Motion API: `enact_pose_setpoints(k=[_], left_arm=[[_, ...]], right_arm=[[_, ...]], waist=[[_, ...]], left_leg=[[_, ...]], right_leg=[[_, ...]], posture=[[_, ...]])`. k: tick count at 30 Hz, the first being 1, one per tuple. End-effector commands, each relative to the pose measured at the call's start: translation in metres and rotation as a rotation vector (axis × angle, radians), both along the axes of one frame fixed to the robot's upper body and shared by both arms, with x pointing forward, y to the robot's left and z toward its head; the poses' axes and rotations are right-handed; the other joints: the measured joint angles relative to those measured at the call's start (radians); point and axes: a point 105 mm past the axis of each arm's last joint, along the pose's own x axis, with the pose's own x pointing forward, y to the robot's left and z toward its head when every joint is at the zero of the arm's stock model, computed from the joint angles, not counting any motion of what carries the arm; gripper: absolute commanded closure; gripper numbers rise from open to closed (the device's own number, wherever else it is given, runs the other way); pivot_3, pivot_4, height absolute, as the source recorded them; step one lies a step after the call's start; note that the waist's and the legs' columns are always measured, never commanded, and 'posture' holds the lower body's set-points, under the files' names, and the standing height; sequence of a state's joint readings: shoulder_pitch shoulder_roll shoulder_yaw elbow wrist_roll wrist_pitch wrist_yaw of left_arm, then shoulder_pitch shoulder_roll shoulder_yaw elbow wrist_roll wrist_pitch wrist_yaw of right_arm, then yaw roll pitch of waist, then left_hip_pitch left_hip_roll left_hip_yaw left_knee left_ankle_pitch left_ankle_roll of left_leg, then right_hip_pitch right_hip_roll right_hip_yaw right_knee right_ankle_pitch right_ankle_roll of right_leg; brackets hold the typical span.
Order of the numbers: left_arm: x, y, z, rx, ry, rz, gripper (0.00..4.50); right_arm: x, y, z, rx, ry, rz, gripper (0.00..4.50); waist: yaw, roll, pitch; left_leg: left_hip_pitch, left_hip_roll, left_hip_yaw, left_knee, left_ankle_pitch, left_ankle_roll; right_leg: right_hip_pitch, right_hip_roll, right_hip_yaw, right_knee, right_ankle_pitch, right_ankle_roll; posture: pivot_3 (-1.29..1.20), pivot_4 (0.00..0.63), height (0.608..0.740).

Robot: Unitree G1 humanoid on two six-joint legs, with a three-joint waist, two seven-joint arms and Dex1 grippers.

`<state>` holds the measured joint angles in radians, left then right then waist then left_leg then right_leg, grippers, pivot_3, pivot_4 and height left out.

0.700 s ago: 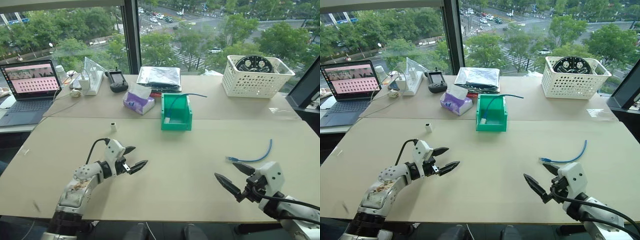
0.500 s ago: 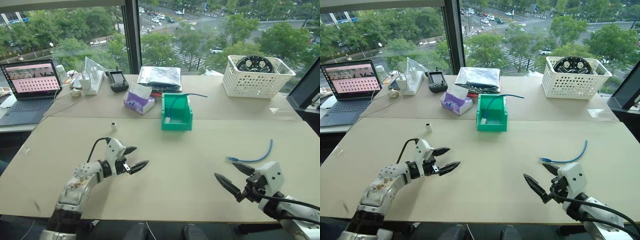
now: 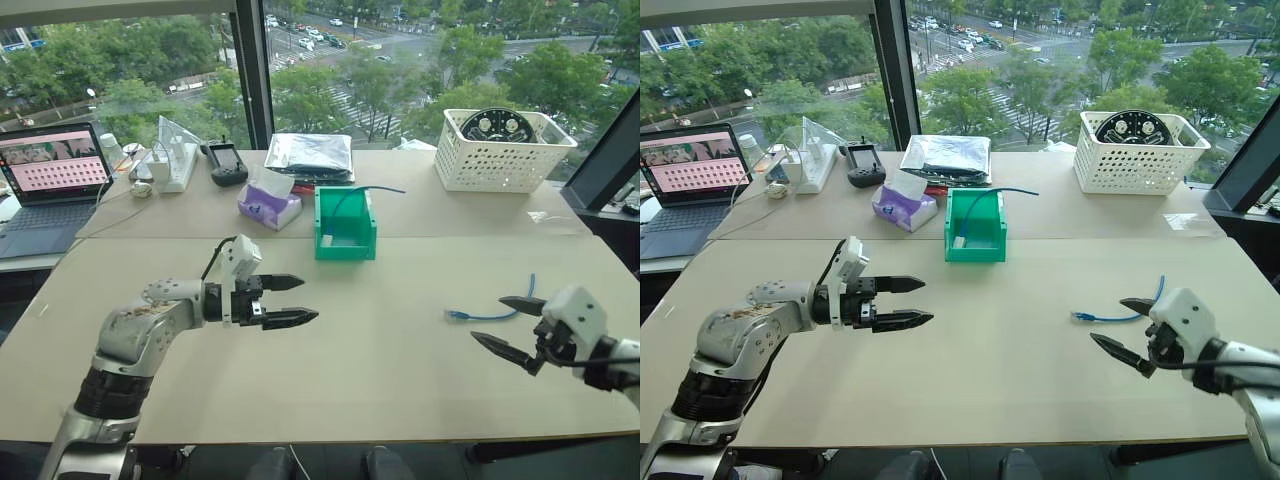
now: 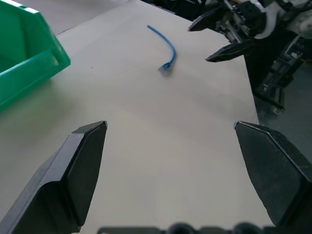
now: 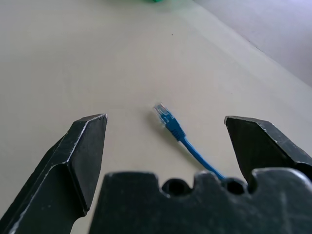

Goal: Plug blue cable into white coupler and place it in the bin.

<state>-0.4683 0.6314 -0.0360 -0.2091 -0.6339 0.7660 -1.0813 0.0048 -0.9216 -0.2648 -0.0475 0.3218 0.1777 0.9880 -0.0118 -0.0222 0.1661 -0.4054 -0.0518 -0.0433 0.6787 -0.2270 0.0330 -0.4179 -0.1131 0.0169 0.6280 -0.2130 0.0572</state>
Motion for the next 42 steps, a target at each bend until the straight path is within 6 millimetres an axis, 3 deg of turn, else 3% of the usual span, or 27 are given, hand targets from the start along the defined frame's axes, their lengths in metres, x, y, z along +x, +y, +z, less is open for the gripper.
enact_pose_setpoints(k=[1, 6, 9, 15, 19, 25, 28, 29, 33, 36, 39, 42], left_arm=[[-0.005, 0.003, 0.017, -0.07, -0.044, -0.011, 0.0], [-0.011, 0.005, 0.013, -0.06, -0.048, 0.001, 0.0], [-0.013, 0.003, 0.021, -0.111, -0.067, 0.002, 0.0], [-0.015, 0.006, 0.021, -0.106, -0.076, 0.027, 0.0], [-0.016, 0.01, 0.014, -0.093, -0.057, 0.051, 0.0], [-0.015, 0.015, 0.013, -0.077, -0.072, 0.081, 0.0], [-0.02, 0.016, 0.012, -0.055, -0.074, 0.063, 0.0], [-0.023, 0.017, 0.01, -0.039, -0.068, 0.05, 0.0], [-0.028, 0.02, 0.008, 0.023, -0.082, 0.021, 0.0], [-0.03, 0.022, 0.003, 0.106, -0.117, -0.008, 0.0], [-0.034, 0.02, -0.002, 0.143, -0.128, -0.036, 0.0], [-0.036, 0.02, -0.005, 0.179, -0.144, -0.051, 0.0]], right_arm=[[0.01, 0.0, -0.008, -0.062, 0.084, 0.1, 0.03], [0.028, 0.007, -0.021, -0.088, 0.136, 0.155, 0.03], [0.041, 0.009, -0.022, -0.079, 0.108, 0.144, 0.03], [0.055, -0.007, -0.035, -0.115, 0.169, 0.06, 0.03], [0.052, -0.005, -0.041, -0.07, 0.275, 0.083, 1.05], [0.051, 0.005, -0.037, -0.075, 0.304, 0.14, 3.09], [0.056, 0.021, -0.029, -0.086, 0.271, 0.199, 4.0], [0.059, 0.039, -0.02, -0.064, 0.247, 0.253, 4.37], [0.054, 0.102, 0.0, -0.075, 0.207, 0.484, 4.37], [0.054, 0.148, 0.004, -0.035, 0.209, 0.578, 4.37], [0.052, 0.174, -0.005, -0.07, 0.218, 0.635, 4.38], [0.057, 0.186, -0.016, -0.138, 0.229, 0.643, 4.38]], waist=[[-0.002, 0.0, 0.0], [-0.002, 0.0, 0.0], [0.001, 0.0, 0.0], [0.003, 0.0, 0.0], [0.0, 0.0, 0.0], [0.001, 0.0, 0.0], [-0.001, 0.0, 0.0], [-0.003, 0.0, 0.0], [-0.02, 0.0, 0.001], [-0.025, 0.001, 0.001], [-0.013, 0.001, 0.001], [0.002, 0.0, 0.001]], left_leg=[[0.0, 0.0, 0.0, 0.0, 0.0, 0.0], [0.0, 0.0, 0.001, 0.0, 0.0, 0.0], [-0.001, -0.001, 0.0, 0.0, 0.0, 0.0], [-0.001, -0.002, 0.0, 0.0, 0.0, 0.0], [0.0, -0.002, 0.0, 0.0, 0.0, 0.0], [0.001, -0.001, 0.0, 0.0, 0.0, -0.001], [0.0, -0.001, 0.0, 0.0, 0.0, -0.001], [0.0, -0.001, 0.0, 0.0, 0.0, -0.001], [0.0, 0.0, 0.0, -0.002, 0.0, -0.001], [0.0, 0.0, -0.001, -0.002, 0.001, -0.002], [0.0, -0.001, -0.003, -0.002, 0.002, -0.004], [-0.001, -0.002, -0.003, -0.002, 0.002, -0.004]], right_leg=[[0.0, 0.0, 0.0, 0.0, 0.0, -0.001], [-0.001, 0.0, 0.001, 0.0, 0.003, -0.005], [-0.002, 0.0, 0.001, 0.0, 0.003, -0.006], [-0.001, -0.002, 0.001, 0.0, 0.004, -0.005], [-0.001, -0.001, 0.001, 0.0, 0.004, -0.005], [0.0, -0.001, 0.0, 0.0, 0.004, -0.005], [0.0, -0.001, 0.001, 0.0, 0.004, -0.005], [0.0, -0.001, 0.001, 0.0, 0.004, -0.005], [-0.004, 0.0, 0.001, 0.001, 0.005, -0.007], [-0.004, 0.001, 0.001, 0.002, 0.005, -0.008], [-0.003, 0.0, 0.0, 0.001, 0.005, -0.008], [-0.004, 0.0, -0.001, 0.001, 0.005, -0.007]], posture=[[0.0, 0.15, 0.728], [0.0, 0.15, 0.728], [0.0, 0.15, 0.728], [0.0, 0.15, 0.728], [0.0, 0.15, 0.728], [0.0, 0.15, 0.728], [0.0, 0.15, 0.728], [0.0, 0.15, 0.728], [0.0, 0.15, 0.728], [0.0, 0.15, 0.728], [0.0, 0.15, 0.728], [0.0, 0.15, 0.728]])
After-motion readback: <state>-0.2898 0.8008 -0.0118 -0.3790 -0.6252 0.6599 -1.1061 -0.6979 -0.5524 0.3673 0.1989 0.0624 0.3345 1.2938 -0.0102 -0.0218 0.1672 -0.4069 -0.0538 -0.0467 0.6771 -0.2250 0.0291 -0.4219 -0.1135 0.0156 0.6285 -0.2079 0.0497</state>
